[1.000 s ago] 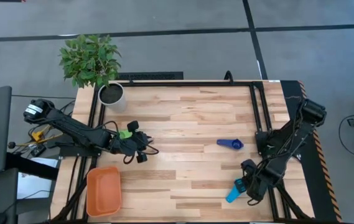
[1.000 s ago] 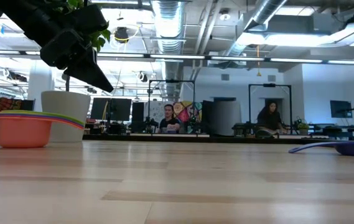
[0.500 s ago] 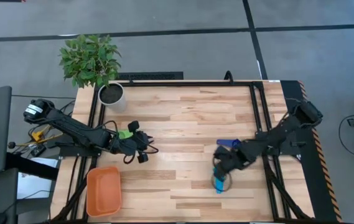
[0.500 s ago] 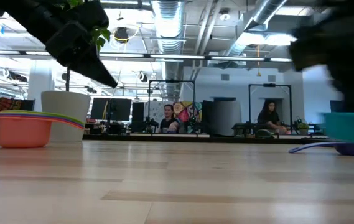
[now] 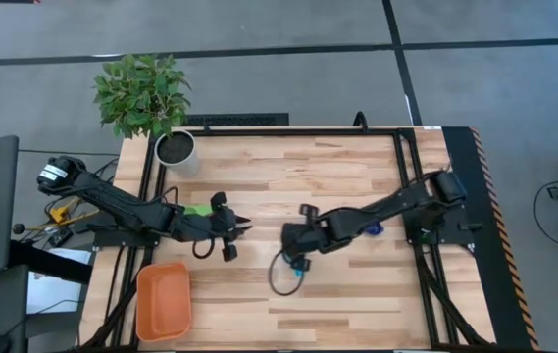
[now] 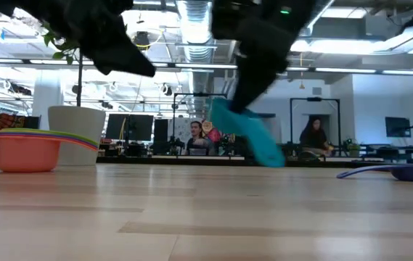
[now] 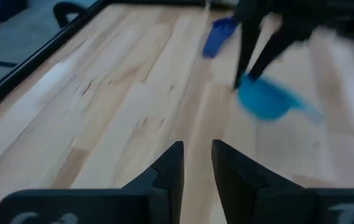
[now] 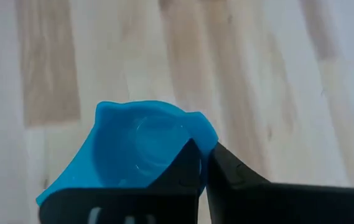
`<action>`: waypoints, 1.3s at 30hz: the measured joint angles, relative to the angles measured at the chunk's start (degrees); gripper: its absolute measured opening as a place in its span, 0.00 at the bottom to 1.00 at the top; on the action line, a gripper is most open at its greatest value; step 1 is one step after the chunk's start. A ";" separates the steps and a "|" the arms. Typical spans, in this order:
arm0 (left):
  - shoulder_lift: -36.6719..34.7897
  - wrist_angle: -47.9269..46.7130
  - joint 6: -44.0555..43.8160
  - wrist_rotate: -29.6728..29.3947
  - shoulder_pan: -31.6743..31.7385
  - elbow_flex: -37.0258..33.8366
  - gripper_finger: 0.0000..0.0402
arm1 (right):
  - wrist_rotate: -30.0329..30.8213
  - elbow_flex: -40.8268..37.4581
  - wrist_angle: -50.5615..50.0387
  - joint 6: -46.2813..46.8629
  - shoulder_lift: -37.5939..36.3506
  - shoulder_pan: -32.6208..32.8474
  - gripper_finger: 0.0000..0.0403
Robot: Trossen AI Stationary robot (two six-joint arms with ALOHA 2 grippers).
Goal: Nest measuring cups in basket
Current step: Stack the light blue measuring cup on top of the green measuring cup
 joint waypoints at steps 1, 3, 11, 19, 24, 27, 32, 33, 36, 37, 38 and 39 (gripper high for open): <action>0.00 1.23 0.01 1.19 0.00 0.00 0.20 | 1.04 1.94 -0.27 -0.68 1.37 -0.36 0.05; 0.00 2.89 0.90 3.93 0.00 0.00 0.22 | 2.16 5.61 -0.52 -0.71 3.63 -1.36 0.04; 0.00 3.35 1.85 3.90 0.00 0.00 0.41 | 4.18 14.36 0.06 0.73 6.95 -4.83 0.09; 0.00 3.36 3.54 2.13 1.46 0.00 0.48 | 4.12 14.57 5.64 -2.59 6.49 -5.47 0.04; -0.04 3.32 2.50 0.52 3.61 0.02 0.46 | 6.69 14.54 8.23 -3.90 6.53 -5.39 0.07; -0.04 2.94 1.95 0.02 4.09 0.06 0.44 | 8.46 14.52 8.66 -4.37 6.53 -5.29 0.07; -0.04 2.45 0.21 -0.41 4.09 0.07 0.41 | 8.41 14.52 8.92 -7.84 6.53 -5.24 0.04; -0.04 2.45 -0.27 -0.63 4.09 0.07 0.40 | 8.43 14.52 8.97 -8.71 6.53 -5.19 0.04; -0.04 2.35 -0.30 -1.42 4.07 0.07 0.36 | 8.49 14.52 9.00 -9.81 6.53 -5.10 0.06; -0.04 2.35 -0.22 -1.73 4.08 0.07 0.34 | 8.49 14.52 9.06 -9.83 6.53 -5.10 0.07; -0.04 2.35 -0.21 -1.96 4.09 0.07 0.32 | 8.49 14.52 9.18 -9.86 6.53 -5.10 0.07; -0.04 2.29 -0.17 -2.08 4.09 0.07 0.30 | 8.49 14.52 9.26 -10.09 6.53 -5.10 0.08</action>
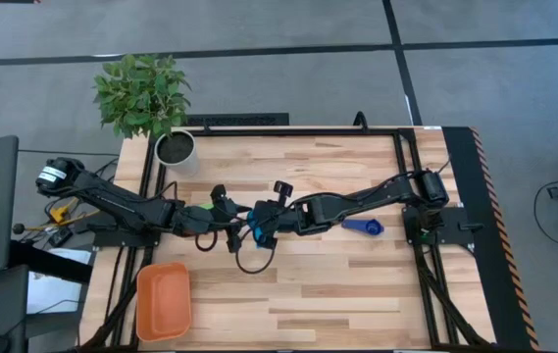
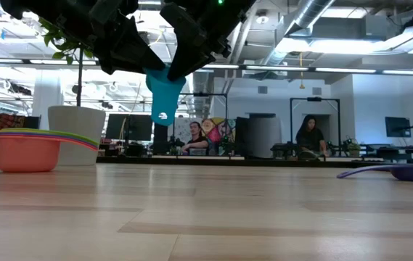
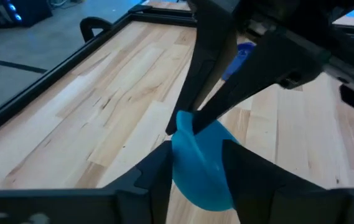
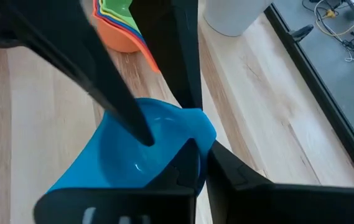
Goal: Nest measuring cups in basket
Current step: Stack the light blue measuring cup on top of the green measuring cup
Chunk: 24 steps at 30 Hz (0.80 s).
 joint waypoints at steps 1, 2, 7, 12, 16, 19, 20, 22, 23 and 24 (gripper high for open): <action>0.00 -0.08 0.02 -0.09 0.00 0.00 0.28 | 0.02 0.00 0.21 -0.14 0.00 0.00 0.08; 0.00 -0.16 0.02 -0.25 0.00 0.00 0.26 | 0.04 0.00 0.48 -0.39 0.00 0.02 0.07; 0.00 -0.12 0.55 -0.88 0.04 0.00 0.16 | -0.04 -0.09 1.93 -1.67 0.00 0.11 0.05; -0.02 -0.44 1.03 -3.34 0.13 0.00 0.06 | 0.23 -0.09 3.34 -1.56 0.02 0.11 0.06; -0.02 -0.69 1.80 -3.28 0.62 -0.02 0.02 | 0.28 -0.09 3.41 -1.63 0.02 0.31 0.06; -0.02 -0.67 1.83 -2.94 1.06 -0.02 0.02 | 0.33 -0.09 3.41 -2.26 0.02 0.33 0.05; -0.02 -0.67 1.79 -2.67 1.26 -0.04 0.02 | 0.33 -0.09 3.41 -2.32 0.02 0.33 0.04; -0.02 -0.67 1.78 -1.39 1.70 -0.06 0.01 | 0.33 -0.09 3.33 -2.34 0.02 0.33 0.05; -0.02 -0.69 1.69 -0.61 1.88 -0.07 0.01 | 0.30 -0.09 3.24 -2.34 0.02 0.35 0.05; -0.02 -0.69 1.28 -0.09 1.99 -0.07 0.01 | 0.25 -0.09 3.16 -2.36 0.01 0.35 0.06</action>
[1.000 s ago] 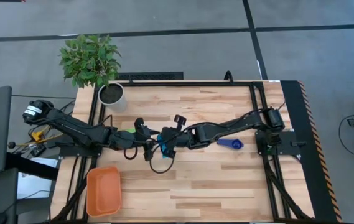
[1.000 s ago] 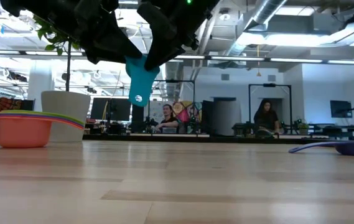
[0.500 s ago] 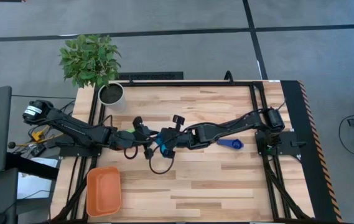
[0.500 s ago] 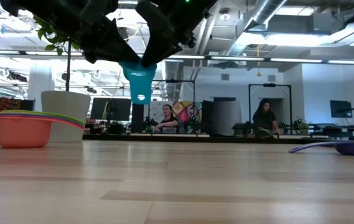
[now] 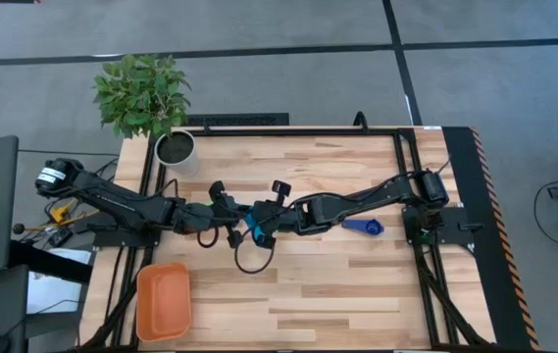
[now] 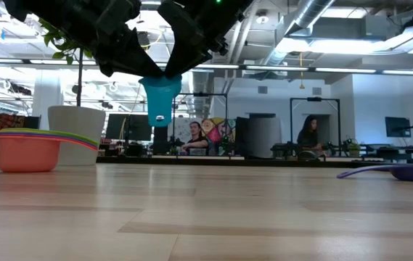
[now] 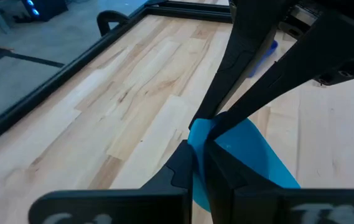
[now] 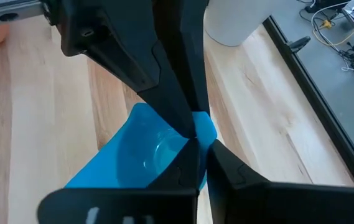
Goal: Nest measuring cups in basket
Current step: Stack the light blue measuring cup on top of the green measuring cup
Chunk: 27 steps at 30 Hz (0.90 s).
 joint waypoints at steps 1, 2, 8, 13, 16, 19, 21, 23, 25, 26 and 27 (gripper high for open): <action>0.00 -0.02 -0.38 0.27 0.04 0.00 0.01 | -0.07 0.00 -0.06 0.00 -0.01 0.00 0.07; 0.00 -0.04 -0.52 0.29 0.04 0.00 0.01 | -0.17 0.00 -0.14 -0.02 -0.01 0.02 0.07; 0.07 -0.15 -1.17 -0.07 0.04 0.00 0.00 | 1.10 0.06 -1.42 2.83 -0.01 -0.02 0.14; -0.56 -3.09 -4.72 -4.74 0.21 -0.22 0.00 | 5.57 0.22 -3.99 6.45 -0.72 0.19 0.21; -2.76 -9.10 -11.10 -7.50 0.05 -0.11 0.00 | 6.21 0.28 -4.07 8.17 -0.93 0.14 0.26; -5.73 -19.23 -21.83 -9.20 -0.86 -0.11 0.00 | 7.21 0.24 -4.54 8.50 -0.91 -0.13 0.31; -8.75 -26.05 -29.16 -9.33 -2.28 -0.11 0.00 | 8.19 0.24 -4.87 8.60 -0.91 -0.38 0.35; -12.17 -34.35 -36.35 -7.94 -4.24 -0.09 0.00 | 8.19 0.22 -5.50 8.63 -0.90 -0.89 0.38; -16.24 -42.92 -43.49 -4.84 -6.00 -0.09 0.00 | 8.19 0.22 -5.74 8.63 -0.89 -1.34 0.41; -18.26 -46.92 -46.99 -3.10 -6.90 -0.03 0.00 | 8.19 0.22 -5.76 8.65 -0.89 -1.61 0.42; -20.31 -51.15 -50.21 -1.53 -7.72 0.00 0.00 | 8.19 0.22 -5.79 8.66 -0.89 -1.86 0.44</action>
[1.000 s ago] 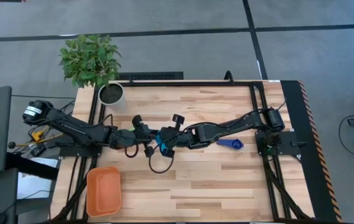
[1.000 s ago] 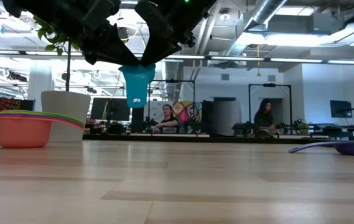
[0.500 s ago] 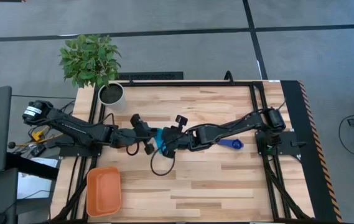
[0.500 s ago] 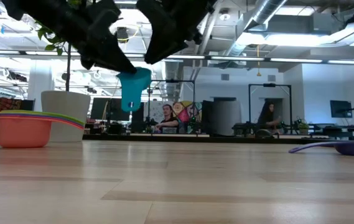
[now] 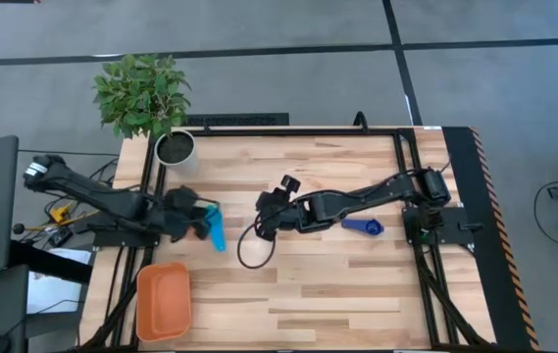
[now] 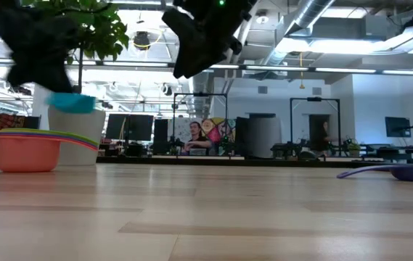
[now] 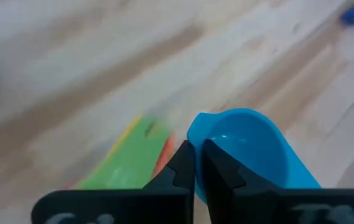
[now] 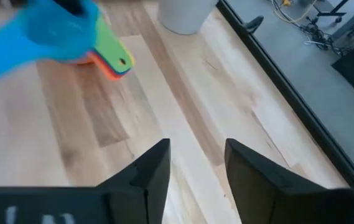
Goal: Nest measuring cups in basket
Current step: Stack the light blue measuring cup on top of the green measuring cup
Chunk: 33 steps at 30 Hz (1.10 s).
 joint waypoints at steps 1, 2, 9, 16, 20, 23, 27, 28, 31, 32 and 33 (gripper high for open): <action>-1.95 -4.31 -3.04 1.00 -0.84 0.00 0.00 | 0.01 0.00 0.00 0.00 0.01 -0.24 0.45; -3.68 -8.19 -6.10 1.51 -1.67 0.00 0.00 | 0.02 0.00 0.01 0.00 0.02 -0.49 0.45; -10.87 -24.95 -16.91 1.34 -4.00 0.00 0.00 | 0.09 -0.06 0.22 0.02 0.07 -1.61 0.46; -8.60 -28.36 -18.38 1.95 -4.02 0.00 0.00 | 0.07 -0.11 0.20 0.00 0.09 -1.59 0.43; -4.92 -28.34 -18.16 2.38 -4.02 -0.02 0.00 | 0.04 -0.11 0.22 0.07 0.09 -1.61 0.44; -2.51 -28.34 -18.24 2.45 -4.02 -0.02 0.00 | 0.04 -0.11 0.20 0.17 0.10 -1.40 0.45; -1.06 -28.32 -18.28 2.77 -4.02 -0.04 0.01 | -0.02 -0.11 0.17 0.16 0.11 -0.98 0.47; -1.06 -28.32 -18.24 2.83 -4.02 -0.04 0.02 | -0.05 -0.11 0.15 0.15 0.11 -0.93 0.47; -1.15 -28.36 -18.24 3.12 -4.02 0.00 0.08 | -0.13 -0.11 -0.04 0.17 0.13 -0.98 0.48; -1.51 -28.32 -17.90 3.43 -4.02 0.02 0.11 | -0.13 -0.11 -0.02 0.17 0.13 -0.98 0.49; -1.99 -28.28 -17.20 4.20 -4.02 0.04 0.14 | -0.12 -0.11 -0.15 0.40 0.13 -0.96 0.49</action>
